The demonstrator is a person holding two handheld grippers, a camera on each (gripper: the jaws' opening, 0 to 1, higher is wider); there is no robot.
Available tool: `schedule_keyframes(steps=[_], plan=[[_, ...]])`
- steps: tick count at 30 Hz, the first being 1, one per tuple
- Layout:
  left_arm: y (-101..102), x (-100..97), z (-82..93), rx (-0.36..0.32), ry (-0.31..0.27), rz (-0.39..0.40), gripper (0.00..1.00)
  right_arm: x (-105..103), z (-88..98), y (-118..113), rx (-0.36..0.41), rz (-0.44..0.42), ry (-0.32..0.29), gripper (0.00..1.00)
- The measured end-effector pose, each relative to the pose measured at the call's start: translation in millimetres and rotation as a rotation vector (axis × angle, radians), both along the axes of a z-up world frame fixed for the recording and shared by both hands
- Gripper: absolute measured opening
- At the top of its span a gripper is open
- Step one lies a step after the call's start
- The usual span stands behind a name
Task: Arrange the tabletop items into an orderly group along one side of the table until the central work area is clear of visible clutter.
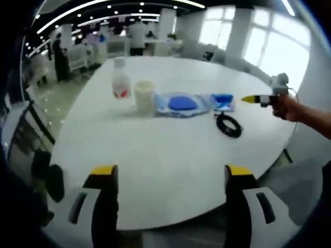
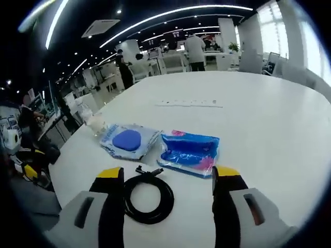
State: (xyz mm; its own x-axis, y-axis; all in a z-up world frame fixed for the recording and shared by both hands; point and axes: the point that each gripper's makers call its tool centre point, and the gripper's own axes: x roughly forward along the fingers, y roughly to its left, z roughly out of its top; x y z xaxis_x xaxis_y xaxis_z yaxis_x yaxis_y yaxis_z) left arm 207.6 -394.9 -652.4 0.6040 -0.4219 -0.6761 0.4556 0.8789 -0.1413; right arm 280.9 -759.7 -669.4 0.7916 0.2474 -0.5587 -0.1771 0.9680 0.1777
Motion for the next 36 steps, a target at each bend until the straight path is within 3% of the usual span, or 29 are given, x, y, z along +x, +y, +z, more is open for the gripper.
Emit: schedule_keyframes(steps=[7,23,29,36], plan=[[0.8,0.7,-2.0,-0.002,0.005,0.005,0.83,-26.9,-5.4,11.4,0.0,0.017,0.032,0.72],[2.8,0.1,-1.0,-0.006,0.006,0.005,0.84,-62.0,-2.0,21.4,0.018,0.021,0.022,0.75],[1.7,-0.6,-1.6,-0.008,0.01,-0.002,0.83,-77.6,-9.2,30.9,0.005,0.069,0.055,0.75],[-0.3,-0.7,-2.8,-0.005,0.013,-0.02,0.83,-84.9,-16.9,26.8,0.017,0.061,0.067,0.75]])
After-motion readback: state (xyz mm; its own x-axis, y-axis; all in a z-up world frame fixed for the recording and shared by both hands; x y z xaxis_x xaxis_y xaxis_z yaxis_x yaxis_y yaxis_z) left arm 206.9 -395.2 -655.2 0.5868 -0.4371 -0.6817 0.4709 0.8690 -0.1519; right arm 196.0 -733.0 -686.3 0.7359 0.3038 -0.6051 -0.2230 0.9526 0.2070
